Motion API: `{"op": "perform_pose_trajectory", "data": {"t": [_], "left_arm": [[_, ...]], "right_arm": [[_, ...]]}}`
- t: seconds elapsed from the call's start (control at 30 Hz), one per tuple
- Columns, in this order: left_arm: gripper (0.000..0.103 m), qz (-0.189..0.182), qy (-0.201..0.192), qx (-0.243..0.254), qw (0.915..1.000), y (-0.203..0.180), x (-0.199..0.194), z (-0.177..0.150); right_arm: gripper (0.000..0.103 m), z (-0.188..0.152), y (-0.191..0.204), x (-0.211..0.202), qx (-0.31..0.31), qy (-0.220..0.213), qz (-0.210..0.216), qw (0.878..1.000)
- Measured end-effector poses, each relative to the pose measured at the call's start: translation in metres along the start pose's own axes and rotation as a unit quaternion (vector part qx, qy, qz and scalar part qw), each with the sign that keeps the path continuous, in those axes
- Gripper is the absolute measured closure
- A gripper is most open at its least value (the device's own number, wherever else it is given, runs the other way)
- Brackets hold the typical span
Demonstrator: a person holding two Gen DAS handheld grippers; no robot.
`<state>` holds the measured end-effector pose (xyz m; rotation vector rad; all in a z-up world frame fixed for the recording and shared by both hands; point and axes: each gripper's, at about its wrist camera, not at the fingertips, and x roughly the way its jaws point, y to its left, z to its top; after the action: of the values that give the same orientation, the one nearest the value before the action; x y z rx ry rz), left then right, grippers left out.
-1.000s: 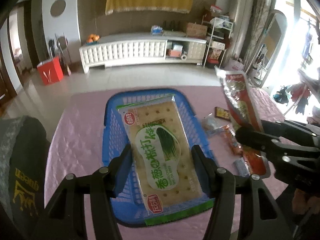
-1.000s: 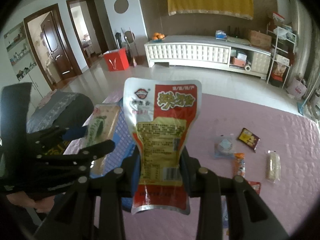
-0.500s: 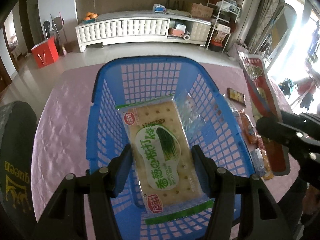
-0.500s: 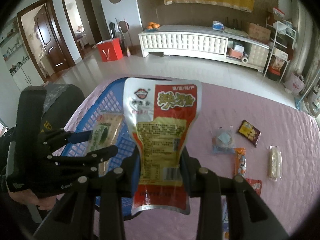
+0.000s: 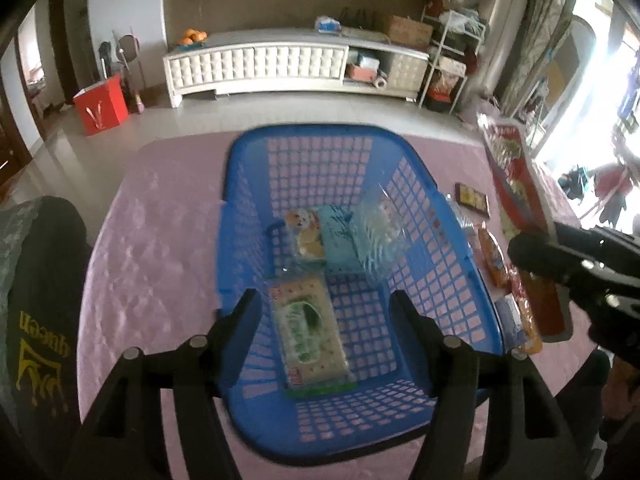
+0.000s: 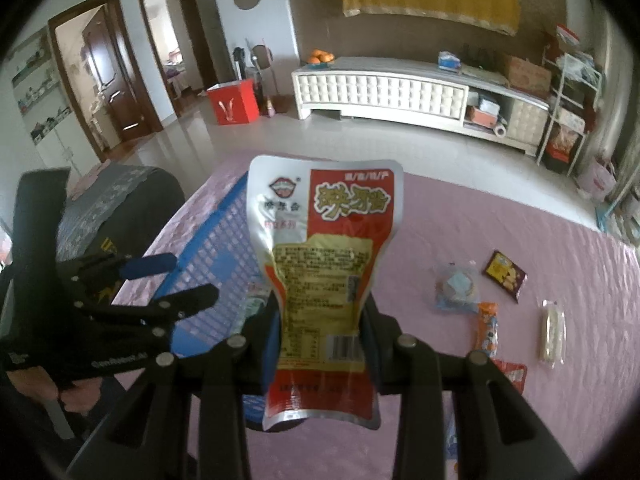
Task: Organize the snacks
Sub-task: 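Lower the red-and-white sauce packet into the basket with the right gripper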
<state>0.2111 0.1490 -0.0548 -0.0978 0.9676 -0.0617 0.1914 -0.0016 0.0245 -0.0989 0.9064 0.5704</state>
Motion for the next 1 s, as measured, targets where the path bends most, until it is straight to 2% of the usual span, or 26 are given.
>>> {"op": "perform_pose_trajectory", "data": {"t": [0.2,0.37,0.67,1.0], "left_arm": [[0.039,0.025,-0.022,0.009,0.9994,0.014,-0.027,-0.002],[0.039,0.038,-0.036,-0.002,0.9986,0.034,-0.035,0.001],[0.039,0.040,-0.040,-0.031,0.9979,0.072,-0.017,0.007],[0.039,0.023,-0.032,-0.029,0.9988,0.082,0.005,0.013]], "right_arm": [[0.063,0.017,0.019,0.010,-0.018,-0.001,0.014,1.000],[0.063,0.031,0.038,0.033,-0.028,0.019,0.014,0.999],[0.063,0.049,0.050,0.085,-0.029,0.064,0.010,0.997],[0.062,0.050,0.048,0.145,-0.002,0.138,-0.006,0.990]]}}
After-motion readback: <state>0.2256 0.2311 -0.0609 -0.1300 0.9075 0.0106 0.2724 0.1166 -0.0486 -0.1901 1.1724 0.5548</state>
